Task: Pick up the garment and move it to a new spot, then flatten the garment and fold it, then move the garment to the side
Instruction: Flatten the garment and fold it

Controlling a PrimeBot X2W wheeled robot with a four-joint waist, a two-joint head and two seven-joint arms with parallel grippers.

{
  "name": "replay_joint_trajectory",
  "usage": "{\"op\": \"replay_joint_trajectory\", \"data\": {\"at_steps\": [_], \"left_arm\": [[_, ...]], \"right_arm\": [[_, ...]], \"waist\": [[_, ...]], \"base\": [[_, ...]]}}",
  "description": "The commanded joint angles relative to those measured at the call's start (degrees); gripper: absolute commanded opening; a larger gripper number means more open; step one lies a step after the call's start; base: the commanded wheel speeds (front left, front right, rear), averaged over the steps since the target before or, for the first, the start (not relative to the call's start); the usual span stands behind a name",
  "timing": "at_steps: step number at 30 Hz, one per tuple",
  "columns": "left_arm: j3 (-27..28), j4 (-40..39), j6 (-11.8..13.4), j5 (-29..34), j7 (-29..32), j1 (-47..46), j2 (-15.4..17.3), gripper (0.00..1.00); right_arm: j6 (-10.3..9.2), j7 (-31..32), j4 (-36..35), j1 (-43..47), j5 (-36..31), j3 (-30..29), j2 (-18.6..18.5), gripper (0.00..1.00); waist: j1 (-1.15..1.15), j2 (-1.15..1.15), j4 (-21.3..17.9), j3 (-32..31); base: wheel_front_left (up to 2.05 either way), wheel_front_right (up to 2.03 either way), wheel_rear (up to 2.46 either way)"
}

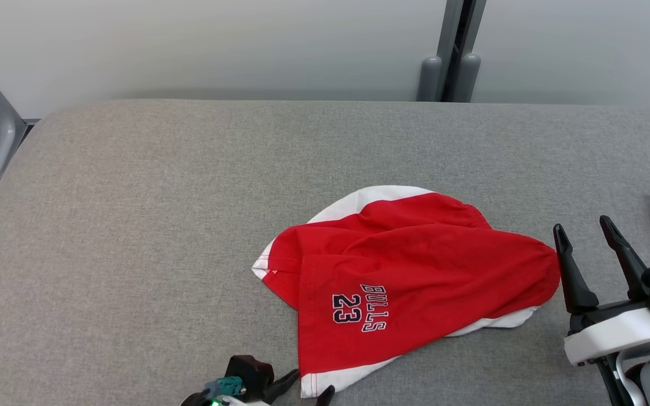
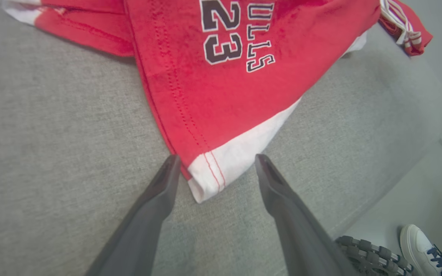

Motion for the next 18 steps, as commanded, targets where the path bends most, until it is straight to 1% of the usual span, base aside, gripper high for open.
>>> {"op": "replay_joint_trajectory", "data": {"at_steps": [1,3,7,10,11,12,13,18], "left_arm": [[-0.11,0.53,0.25,0.49,0.15,-1.22,0.18,1.00],[-0.99,1.66,0.75,1.67,0.62,-1.78,0.39,1.00],[-1.15,3.61,2.02,2.22,0.32,-2.58,-0.38,1.00],[-1.39,4.76,2.20,1.76,0.47,-3.07,-0.95,1.00],[-1.67,5.07,1.97,1.52,0.92,-3.09,-1.08,0.62],[-1.89,5.32,1.80,1.38,1.24,-3.26,-1.17,0.11],[-1.85,5.53,1.78,1.04,1.22,-3.41,-1.22,0.00],[-0.40,4.48,2.15,0.89,-1.43,-4.91,-0.56,0.00]], "right_arm": [[-0.02,-0.27,0.36,-0.60,0.05,-0.03,-0.42,1.00],[-0.02,-0.27,0.43,-0.74,0.13,0.14,-0.48,1.00],[-0.02,-0.27,0.49,-0.87,0.36,0.52,-0.68,1.00],[-0.02,-0.27,0.54,-0.95,0.63,0.71,-0.79,1.00],[-0.02,-0.27,0.55,-0.96,0.61,0.72,-0.83,1.00],[-0.02,-0.27,0.58,-0.97,0.62,0.71,-0.85,1.00],[-0.02,-0.27,0.58,-1.01,0.57,0.68,-0.84,1.00],[-0.02,-0.27,0.94,-1.02,0.31,-0.16,-0.57,1.00]], "waist": [[0.00,0.00,-0.05,0.03],[0.00,0.00,-0.11,0.13],[0.00,0.00,-0.23,0.28],[0.00,0.00,-0.31,0.40],[0.00,0.00,-0.34,0.43],[0.00,0.00,-0.35,0.44],[0.00,0.00,-0.36,0.48],[0.00,0.00,-0.25,0.44]], "base": [[0.00,0.00,0.00],[0.00,0.00,0.00],[0.00,0.00,0.00],[0.00,0.00,0.00],[0.00,0.00,0.00],[0.00,0.00,0.00],[0.00,0.00,0.00],[0.00,0.00,0.00]]}}
